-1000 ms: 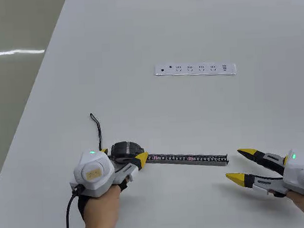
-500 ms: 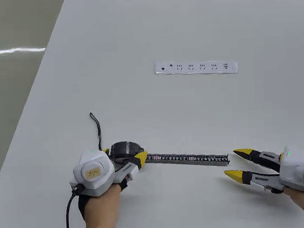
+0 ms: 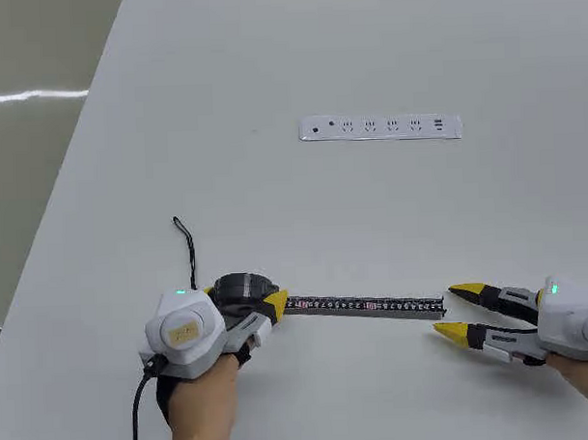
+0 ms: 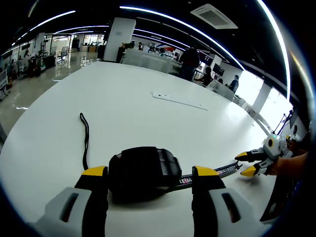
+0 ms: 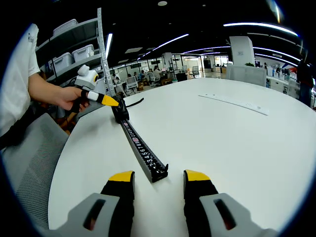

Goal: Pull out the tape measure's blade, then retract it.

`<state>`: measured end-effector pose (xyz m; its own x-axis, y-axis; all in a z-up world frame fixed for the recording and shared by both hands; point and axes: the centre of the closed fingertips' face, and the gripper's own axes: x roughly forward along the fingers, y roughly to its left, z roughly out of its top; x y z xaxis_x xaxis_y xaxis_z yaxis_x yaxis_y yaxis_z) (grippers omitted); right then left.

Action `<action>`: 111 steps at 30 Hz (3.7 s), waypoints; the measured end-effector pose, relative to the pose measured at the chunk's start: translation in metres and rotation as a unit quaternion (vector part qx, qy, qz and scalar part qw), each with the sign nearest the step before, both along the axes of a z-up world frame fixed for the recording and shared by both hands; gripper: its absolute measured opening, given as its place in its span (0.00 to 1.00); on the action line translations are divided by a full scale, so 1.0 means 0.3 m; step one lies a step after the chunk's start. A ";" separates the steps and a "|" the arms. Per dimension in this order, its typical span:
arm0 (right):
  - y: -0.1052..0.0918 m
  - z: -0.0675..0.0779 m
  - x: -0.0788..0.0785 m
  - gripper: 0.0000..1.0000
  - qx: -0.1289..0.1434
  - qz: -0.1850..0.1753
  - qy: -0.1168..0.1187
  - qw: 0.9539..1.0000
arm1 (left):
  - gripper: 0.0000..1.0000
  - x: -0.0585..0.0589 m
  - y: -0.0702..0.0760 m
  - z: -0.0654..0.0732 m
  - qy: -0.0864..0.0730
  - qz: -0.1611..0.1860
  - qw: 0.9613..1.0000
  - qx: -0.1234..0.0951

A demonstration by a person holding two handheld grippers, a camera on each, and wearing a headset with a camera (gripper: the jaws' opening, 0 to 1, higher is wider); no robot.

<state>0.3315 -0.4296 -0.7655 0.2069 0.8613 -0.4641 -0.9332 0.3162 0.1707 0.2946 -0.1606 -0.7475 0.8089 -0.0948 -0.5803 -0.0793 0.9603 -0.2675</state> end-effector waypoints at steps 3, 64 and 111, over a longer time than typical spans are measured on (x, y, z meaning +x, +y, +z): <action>0.001 -0.006 0.001 0.38 -0.001 0.001 0.001 1.000 | 0.65 0.001 0.004 -0.003 0.001 0.005 1.000 -0.003; 0.018 -0.022 -0.006 0.12 0.005 0.027 -0.012 1.000 | 0.61 0.013 0.016 -0.034 0.017 0.023 1.000 0.009; 0.189 -0.062 -0.018 0.11 0.019 0.071 -0.015 0.997 | 0.59 0.010 0.019 -0.033 0.026 0.024 0.999 0.005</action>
